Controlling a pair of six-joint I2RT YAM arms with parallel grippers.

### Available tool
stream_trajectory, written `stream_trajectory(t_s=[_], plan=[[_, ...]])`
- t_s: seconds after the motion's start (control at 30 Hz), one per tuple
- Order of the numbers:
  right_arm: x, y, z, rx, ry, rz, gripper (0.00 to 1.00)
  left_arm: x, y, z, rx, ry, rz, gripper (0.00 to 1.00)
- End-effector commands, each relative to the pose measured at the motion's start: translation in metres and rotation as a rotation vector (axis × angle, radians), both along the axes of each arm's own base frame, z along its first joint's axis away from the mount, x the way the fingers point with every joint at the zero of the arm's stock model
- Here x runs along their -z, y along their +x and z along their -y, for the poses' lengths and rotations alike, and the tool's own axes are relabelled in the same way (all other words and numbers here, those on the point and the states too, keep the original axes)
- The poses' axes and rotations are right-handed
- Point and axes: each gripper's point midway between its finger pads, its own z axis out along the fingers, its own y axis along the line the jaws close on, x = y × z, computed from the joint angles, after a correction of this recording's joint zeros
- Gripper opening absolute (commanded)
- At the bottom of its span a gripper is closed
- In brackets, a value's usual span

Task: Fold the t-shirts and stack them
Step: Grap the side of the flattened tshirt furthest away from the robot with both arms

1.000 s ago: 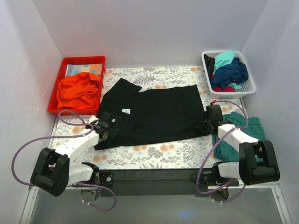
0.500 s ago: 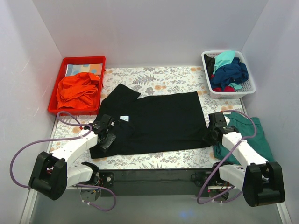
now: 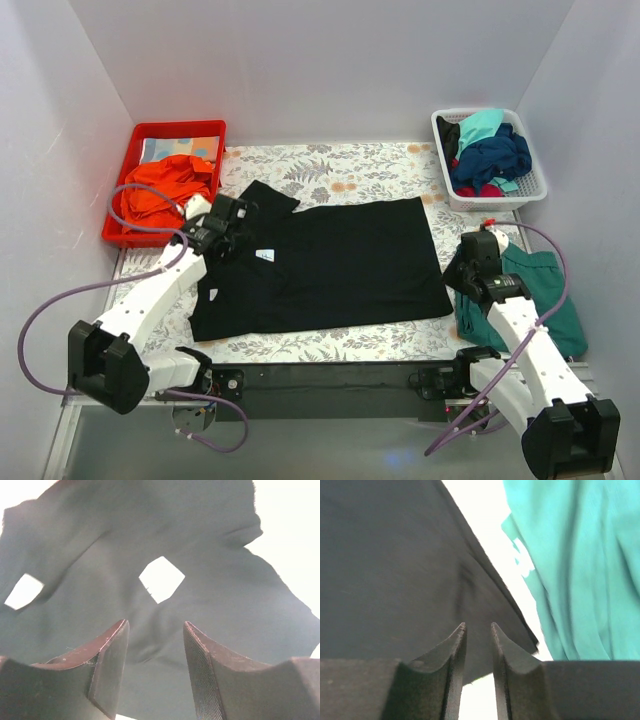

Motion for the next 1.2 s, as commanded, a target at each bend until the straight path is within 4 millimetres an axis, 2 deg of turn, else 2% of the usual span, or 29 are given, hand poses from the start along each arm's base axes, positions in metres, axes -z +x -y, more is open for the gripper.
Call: stream_trajectory(t_s=[0.0,0.03,0.07,0.1,0.13,0.17,0.2,0.23,0.27,0.3,0.33,0.37,0.4,0.43,0.47,0.5,0.53,0.57,0.63,0.67,0.7,0.8,1.03,1.17], plan=[[-0.053,0.06,-0.015,-0.107,-0.008,0.24,0.35,-0.065,0.071,0.009,0.073,0.097,0.207,0.47],[-0.049,0.067,-0.017,-0.113,-0.012,0.225,0.35,-0.053,0.086,0.014,0.101,0.13,0.175,0.47],[-0.053,0.075,-0.02,-0.124,-0.009,0.234,0.35,-0.058,0.101,0.016,0.142,0.17,0.182,0.46],[-0.063,0.086,-0.022,-0.13,-0.008,0.261,0.35,-0.079,0.117,0.019,0.13,0.175,0.209,0.47],[-0.057,0.094,-0.025,-0.138,-0.007,0.231,0.35,-0.062,0.134,0.018,0.118,0.208,0.162,0.47],[-0.058,0.1,-0.027,-0.151,-0.005,0.232,0.35,-0.063,0.146,0.02,0.138,0.217,0.164,0.47],[-0.068,0.112,-0.031,-0.16,0.002,0.258,0.35,-0.076,0.166,0.024,0.144,0.223,0.211,0.47],[-0.058,0.117,-0.034,-0.167,0.005,0.224,0.35,-0.074,0.177,0.02,0.131,0.236,0.211,0.47],[-0.058,0.122,-0.036,-0.174,0.01,0.225,0.35,-0.05,0.191,0.021,0.145,0.242,0.168,0.47],[-0.06,0.128,-0.039,-0.182,0.016,0.233,0.35,-0.046,0.202,0.012,0.113,0.24,0.155,0.47],[-0.058,0.134,-0.041,-0.186,0.019,0.227,0.35,-0.055,0.218,0.013,0.105,0.23,0.179,0.47],[-0.056,0.136,-0.042,-0.191,0.021,0.227,0.35,-0.026,0.228,0.011,0.101,0.243,0.11,0.47],[-0.056,0.141,-0.044,-0.196,0.028,0.238,0.35,-0.021,0.238,0.004,0.086,0.247,0.107,0.47],[-0.053,0.142,-0.045,-0.2,0.028,0.234,0.35,-0.024,0.252,0.006,0.084,0.244,0.128,0.47],[-0.053,0.145,-0.046,-0.203,0.032,0.246,0.35,-0.005,0.262,0.005,0.087,0.249,0.105,0.47],[-0.049,0.146,-0.049,-0.211,0.039,0.238,0.35,0.001,0.27,0.003,0.11,0.263,0.105,0.47],[-0.043,0.145,-0.049,-0.214,0.041,0.227,0.35,0.001,0.281,0.006,0.133,0.258,0.126,0.48],[-0.042,0.148,-0.05,-0.22,0.045,0.234,0.35,0.011,0.294,0.009,0.15,0.253,0.149,0.48],[-0.032,0.149,-0.056,-0.246,0.06,0.211,0.34,0.014,0.311,0.005,0.199,0.285,0.192,0.49],[-0.028,0.149,-0.057,-0.249,0.063,0.203,0.34,0.018,0.316,0.003,0.199,0.279,0.183,0.49],[-0.021,0.149,-0.058,-0.255,0.066,0.184,0.34,0.037,0.319,-0.006,0.195,0.267,0.144,0.49],[-0.011,0.149,-0.057,-0.247,0.063,0.155,0.33,0.053,0.325,-0.017,0.188,0.255,0.105,0.49],[-0.002,0.149,-0.056,-0.233,0.063,0.131,0.32,0.084,0.324,-0.021,0.22,0.219,0.053,0.49],[-0.002,0.149,-0.056,-0.225,0.069,0.131,0.31,0.091,0.323,-0.018,0.248,0.203,0.025,0.48]])
